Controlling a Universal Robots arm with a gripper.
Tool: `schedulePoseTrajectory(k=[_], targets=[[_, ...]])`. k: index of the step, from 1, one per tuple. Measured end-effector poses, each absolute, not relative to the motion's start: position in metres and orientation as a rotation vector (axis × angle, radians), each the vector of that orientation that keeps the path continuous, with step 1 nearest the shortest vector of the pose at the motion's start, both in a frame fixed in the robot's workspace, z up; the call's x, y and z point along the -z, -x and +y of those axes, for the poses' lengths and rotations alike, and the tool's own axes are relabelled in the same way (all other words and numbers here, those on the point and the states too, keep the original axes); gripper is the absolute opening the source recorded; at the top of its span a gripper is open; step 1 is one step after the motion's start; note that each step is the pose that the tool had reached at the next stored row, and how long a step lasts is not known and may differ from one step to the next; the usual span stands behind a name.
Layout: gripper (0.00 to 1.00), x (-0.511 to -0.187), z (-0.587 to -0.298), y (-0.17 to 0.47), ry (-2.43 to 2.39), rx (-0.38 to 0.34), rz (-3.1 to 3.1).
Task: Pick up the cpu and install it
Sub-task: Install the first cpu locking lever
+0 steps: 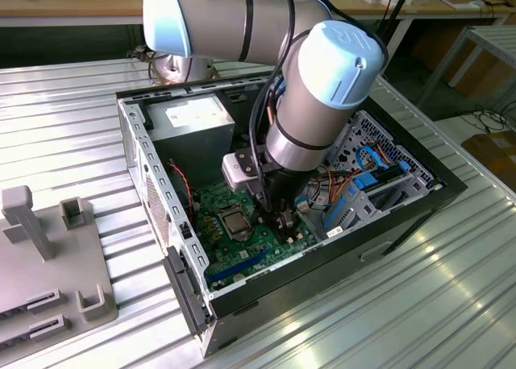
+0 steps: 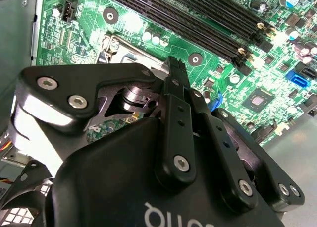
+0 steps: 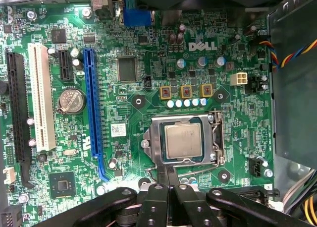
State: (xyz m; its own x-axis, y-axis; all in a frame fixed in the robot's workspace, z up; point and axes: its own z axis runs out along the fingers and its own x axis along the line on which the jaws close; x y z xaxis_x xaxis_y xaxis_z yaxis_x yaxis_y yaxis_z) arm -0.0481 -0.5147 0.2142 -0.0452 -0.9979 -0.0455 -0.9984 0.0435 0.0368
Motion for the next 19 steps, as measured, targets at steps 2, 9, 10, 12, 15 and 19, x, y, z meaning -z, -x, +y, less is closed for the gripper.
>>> schedulePoseTrajectory(k=[2,9,10,12,15,19], targets=[[0.11,-0.2123,-0.5147,0.0475,2.166,-0.091,2.264],[0.11,-0.2109,-0.5147,0.0467,2.166,-0.091,2.264],[0.11,-0.2110,-0.5147,0.0467,2.166,-0.091,2.264],[0.11,-0.2109,-0.5147,0.0464,2.166,-0.091,2.264],[0.11,-0.2108,-0.5146,0.0463,2.167,-0.088,2.265],[0.11,-0.2110,-0.5150,0.0464,2.170,-0.083,2.268]])
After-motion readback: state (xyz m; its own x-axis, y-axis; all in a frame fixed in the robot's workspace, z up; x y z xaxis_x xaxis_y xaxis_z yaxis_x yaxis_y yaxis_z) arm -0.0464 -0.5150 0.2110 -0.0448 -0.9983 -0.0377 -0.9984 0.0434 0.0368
